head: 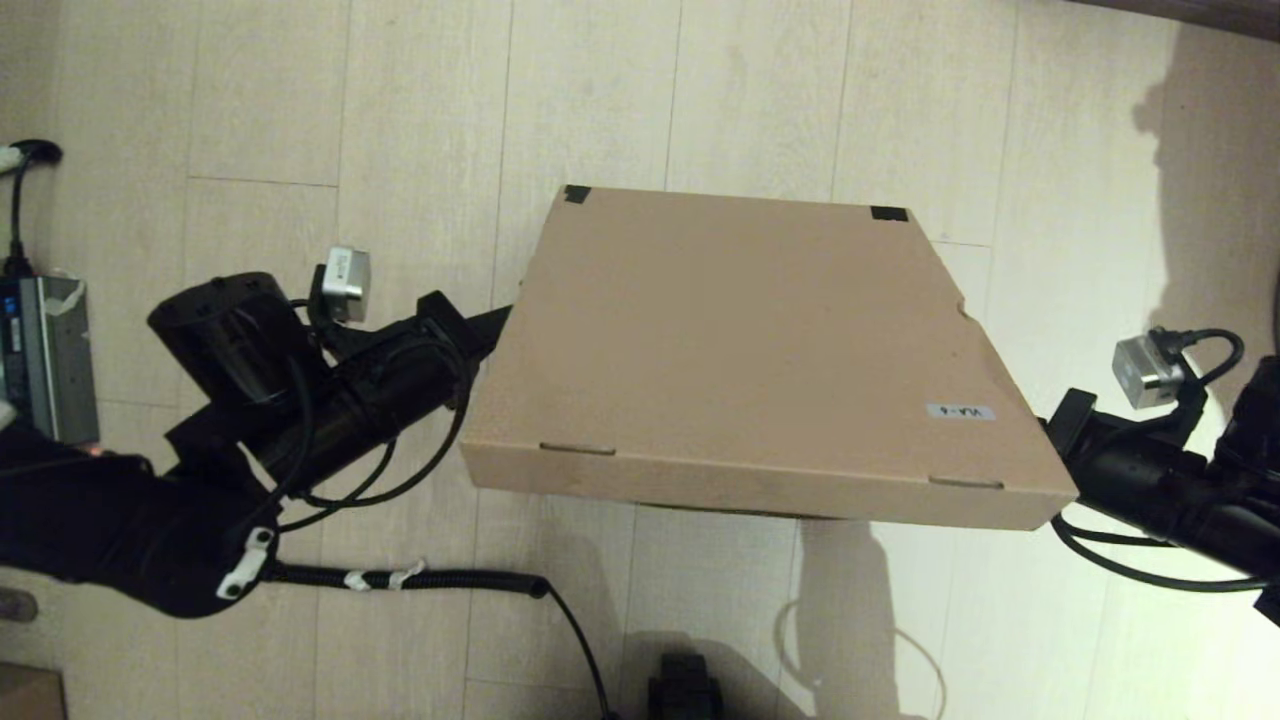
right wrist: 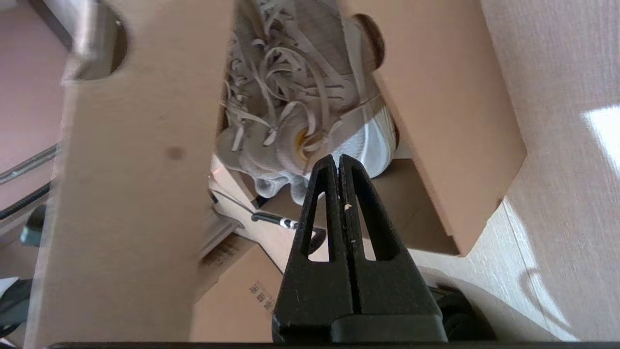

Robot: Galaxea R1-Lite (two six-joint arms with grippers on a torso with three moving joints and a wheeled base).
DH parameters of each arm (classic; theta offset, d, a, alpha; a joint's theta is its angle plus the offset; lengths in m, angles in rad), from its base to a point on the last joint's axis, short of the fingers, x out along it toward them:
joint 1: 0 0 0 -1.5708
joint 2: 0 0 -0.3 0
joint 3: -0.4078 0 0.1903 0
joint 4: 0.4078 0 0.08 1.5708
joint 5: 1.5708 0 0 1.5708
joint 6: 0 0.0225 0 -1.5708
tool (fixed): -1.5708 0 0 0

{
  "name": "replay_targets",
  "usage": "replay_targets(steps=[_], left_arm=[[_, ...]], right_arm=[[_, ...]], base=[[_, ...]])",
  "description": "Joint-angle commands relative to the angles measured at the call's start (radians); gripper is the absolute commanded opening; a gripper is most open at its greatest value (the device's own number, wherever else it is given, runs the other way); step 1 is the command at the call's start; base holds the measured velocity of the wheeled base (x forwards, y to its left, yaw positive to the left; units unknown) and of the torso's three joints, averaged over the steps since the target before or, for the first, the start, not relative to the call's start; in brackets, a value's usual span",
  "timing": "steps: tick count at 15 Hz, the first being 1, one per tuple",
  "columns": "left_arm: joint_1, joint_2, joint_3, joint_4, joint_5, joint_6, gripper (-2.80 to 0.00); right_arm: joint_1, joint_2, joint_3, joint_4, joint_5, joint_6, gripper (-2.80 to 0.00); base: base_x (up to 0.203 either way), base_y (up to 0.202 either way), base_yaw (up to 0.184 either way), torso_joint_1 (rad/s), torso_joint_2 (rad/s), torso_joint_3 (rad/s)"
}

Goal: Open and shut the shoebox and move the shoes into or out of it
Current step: Open the shoe box

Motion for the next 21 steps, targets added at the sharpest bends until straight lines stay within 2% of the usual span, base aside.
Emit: replay_targets(steps=[1, 6, 9, 13, 16, 18, 19, 21], left_arm=[[-0.005, -0.001, -0.064, 0.025, -0.002, -0.005, -2.80], [-0.007, 0.042, -0.305, 0.159, -0.003, -0.005, -2.80], [-0.007, 0.087, -0.450, 0.221, -0.003, -0.005, -2.80], [-0.007, 0.163, -0.624, 0.297, -0.003, -0.005, -2.80], [-0.009, 0.153, -0.643, 0.313, -0.005, -0.003, -2.80], [-0.006, 0.156, -0.656, 0.317, -0.004, -0.004, -2.80], [-0.004, 0.160, -0.665, 0.324, -0.003, -0.005, -2.80], [-0.003, 0.157, -0.656, 0.326, -0.001, -0.005, -2.80]], right_arm=[[-0.001, -0.042, -0.002, 0.001, 0.002, 0.005, -2.80], [-0.001, -0.122, -0.037, 0.067, 0.005, 0.012, -2.80], [-0.001, -0.124, -0.116, 0.067, 0.004, 0.112, -2.80], [-0.001, -0.096, -0.177, 0.064, 0.001, 0.165, -2.80], [-0.001, -0.062, -0.268, 0.060, -0.015, 0.267, -2.80], [-0.001, -0.003, -0.331, 0.058, -0.040, 0.275, -2.80], [-0.001, 0.041, -0.373, 0.058, -0.070, 0.274, -2.80], [0.001, 0.128, -0.482, 0.058, -0.196, 0.271, -2.80]], base=[[0.000, 0.000, 0.000, 0.000, 0.00, 0.000], [0.000, 0.000, 0.000, 0.000, 0.00, 0.000], [0.000, 0.000, 0.000, 0.000, 0.00, 0.000], [0.000, 0.000, 0.000, 0.000, 0.00, 0.000], [0.000, 0.000, 0.000, 0.000, 0.00, 0.000], [0.000, 0.000, 0.000, 0.000, 0.00, 0.000], [0.000, 0.000, 0.000, 0.000, 0.00, 0.000], [0.000, 0.000, 0.000, 0.000, 0.00, 0.000]])
